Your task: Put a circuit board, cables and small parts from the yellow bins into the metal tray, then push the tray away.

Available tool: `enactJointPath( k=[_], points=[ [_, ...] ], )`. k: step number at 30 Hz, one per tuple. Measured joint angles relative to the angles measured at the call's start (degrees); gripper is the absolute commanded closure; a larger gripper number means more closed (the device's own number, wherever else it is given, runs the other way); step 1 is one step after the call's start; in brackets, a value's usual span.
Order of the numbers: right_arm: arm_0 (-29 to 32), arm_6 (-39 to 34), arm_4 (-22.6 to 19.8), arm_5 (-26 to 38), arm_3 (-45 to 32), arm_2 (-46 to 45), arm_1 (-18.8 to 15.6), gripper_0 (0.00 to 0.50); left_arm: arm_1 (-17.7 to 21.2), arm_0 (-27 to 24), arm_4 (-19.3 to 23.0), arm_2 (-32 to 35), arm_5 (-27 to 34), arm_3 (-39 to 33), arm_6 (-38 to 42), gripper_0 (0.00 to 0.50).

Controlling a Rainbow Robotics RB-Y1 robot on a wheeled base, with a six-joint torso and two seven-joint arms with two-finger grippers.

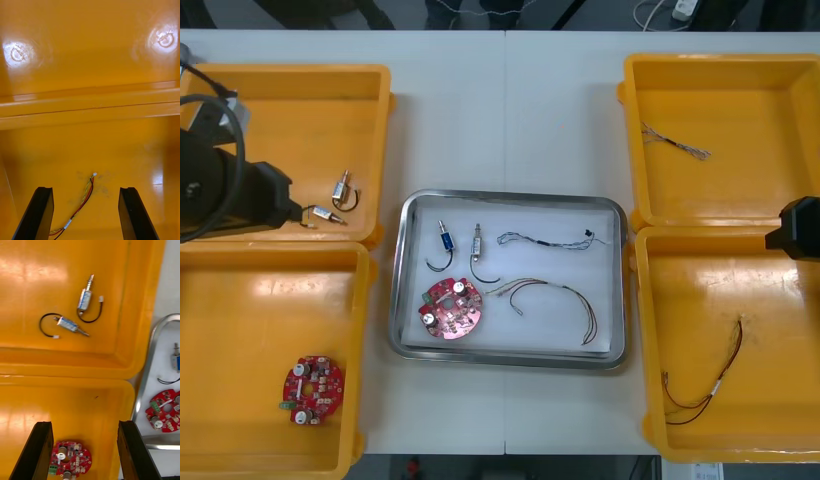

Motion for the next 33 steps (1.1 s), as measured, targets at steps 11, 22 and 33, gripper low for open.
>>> enactJointPath(
  k=[11,22,33],
  points=[
    [-6.07,0.00,-8.87,0.00,-4.60,9.75,-3.51,0.000,1.68,9.72,0.44,8.22,0.00,-0.51,-17.71,0.000],
    [-16.37,0.00,-11.26,0.00,-5.00,24.28,-3.54,0.000,1.73,14.28,0.44,10.95,0.00,-2.19,-19.08,0.000],
    [-21.31,0.02,-11.17,0.00,-5.08,34.97,-3.28,0.000,1.73,14.32,0.44,11.36,0.00,-2.43,-19.08,0.000]
  ],
)
